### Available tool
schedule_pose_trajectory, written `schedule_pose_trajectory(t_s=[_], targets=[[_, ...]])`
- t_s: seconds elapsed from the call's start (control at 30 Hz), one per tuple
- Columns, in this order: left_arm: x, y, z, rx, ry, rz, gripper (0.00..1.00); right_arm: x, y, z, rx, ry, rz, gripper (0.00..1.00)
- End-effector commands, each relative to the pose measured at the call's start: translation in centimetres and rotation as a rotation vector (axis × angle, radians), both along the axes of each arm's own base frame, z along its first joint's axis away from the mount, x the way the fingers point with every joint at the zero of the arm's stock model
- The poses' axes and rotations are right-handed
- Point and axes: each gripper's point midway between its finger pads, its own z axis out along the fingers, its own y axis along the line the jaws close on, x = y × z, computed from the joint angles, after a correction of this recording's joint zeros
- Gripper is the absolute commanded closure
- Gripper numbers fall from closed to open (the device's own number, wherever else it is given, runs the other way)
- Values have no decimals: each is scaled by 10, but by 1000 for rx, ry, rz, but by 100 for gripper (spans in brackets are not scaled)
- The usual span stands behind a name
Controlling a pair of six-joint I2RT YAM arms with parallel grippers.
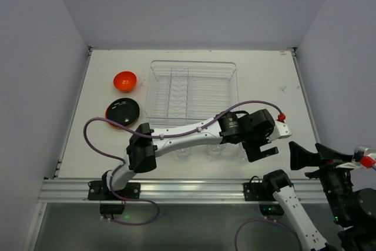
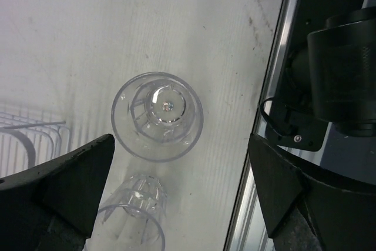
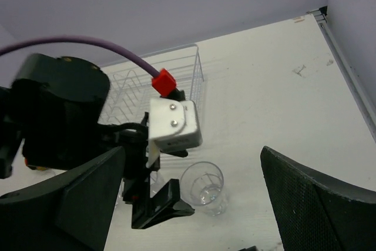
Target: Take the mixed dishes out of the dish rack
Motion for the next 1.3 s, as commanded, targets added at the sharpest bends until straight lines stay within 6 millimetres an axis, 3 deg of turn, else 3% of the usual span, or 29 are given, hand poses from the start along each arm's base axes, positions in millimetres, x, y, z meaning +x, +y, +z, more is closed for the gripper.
schedule_pose_trajectory(t_s=[0.0,0.07,0.17,0.2,0.27,0.37,0.43,0.47,0.53,0.57,0.67,0.7,0.8,1.0,1.13,1.27], targets=[[8,-6,71,-203,-37,55,0,22,16,-1,-30,42,47,1],[26,0,87,-240,-97,142,0,30,22,2,-21,41,67,1],[86,34,112,-272,-209,453,0,49,33,1,-30,58,88,1],[119,61,124,-297,-217,619,0,56,35,0,-38,64,87,1],[159,102,129,-303,-221,778,0,75,34,-7,-73,128,52,1],[199,190,145,-327,-323,1066,0,99,34,-18,-108,220,6,1],[204,248,152,-358,-316,1203,0,104,32,-20,-108,237,-18,1],[219,287,150,-352,-325,1294,0,106,28,-20,-112,242,-43,1],[208,346,153,-368,-329,1402,0,107,13,-24,-161,250,-114,1],[200,388,159,-380,-363,1480,0,104,10,-25,-175,244,-123,1],[177,450,160,-352,-404,1609,0,98,11,-33,-192,218,-96,1],[160,468,164,-373,-421,1639,0,90,10,-32,-172,173,-88,1],[129,496,160,-360,-446,1666,0,66,10,-25,-162,76,-35,1],[98,527,144,-303,-530,1654,0,27,-7,-9,-173,4,-50,1],[90,543,138,-351,-620,1676,0,16,-19,-6,-179,-29,-89,1],[69,554,140,-518,-609,1718,0,21,-18,-15,-166,-29,-96,1]])
